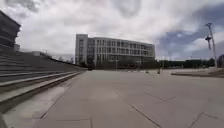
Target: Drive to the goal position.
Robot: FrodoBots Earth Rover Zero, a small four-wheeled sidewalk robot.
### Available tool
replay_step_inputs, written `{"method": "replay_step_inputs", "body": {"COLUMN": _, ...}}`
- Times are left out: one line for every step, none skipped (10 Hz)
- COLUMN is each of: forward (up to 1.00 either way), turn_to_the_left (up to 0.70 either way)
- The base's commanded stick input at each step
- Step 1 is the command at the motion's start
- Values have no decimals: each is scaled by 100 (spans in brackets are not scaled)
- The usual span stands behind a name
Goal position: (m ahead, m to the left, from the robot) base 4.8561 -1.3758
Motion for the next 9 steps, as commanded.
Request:
{"method": "replay_step_inputs", "body": {"forward": 70, "turn_to_the_left": 1}}
{"method": "replay_step_inputs", "body": {"forward": 70, "turn_to_the_left": 1}}
{"method": "replay_step_inputs", "body": {"forward": 70, "turn_to_the_left": 1}}
{"method": "replay_step_inputs", "body": {"forward": 70, "turn_to_the_left": 1}}
{"method": "replay_step_inputs", "body": {"forward": 70, "turn_to_the_left": 1}}
{"method": "replay_step_inputs", "body": {"forward": 70, "turn_to_the_left": 19}}
{"method": "replay_step_inputs", "body": {"forward": 70, "turn_to_the_left": 36}}
{"method": "replay_step_inputs", "body": {"forward": 70, "turn_to_the_left": 36}}
{"method": "replay_step_inputs", "body": {"forward": 70, "turn_to_the_left": 36}}
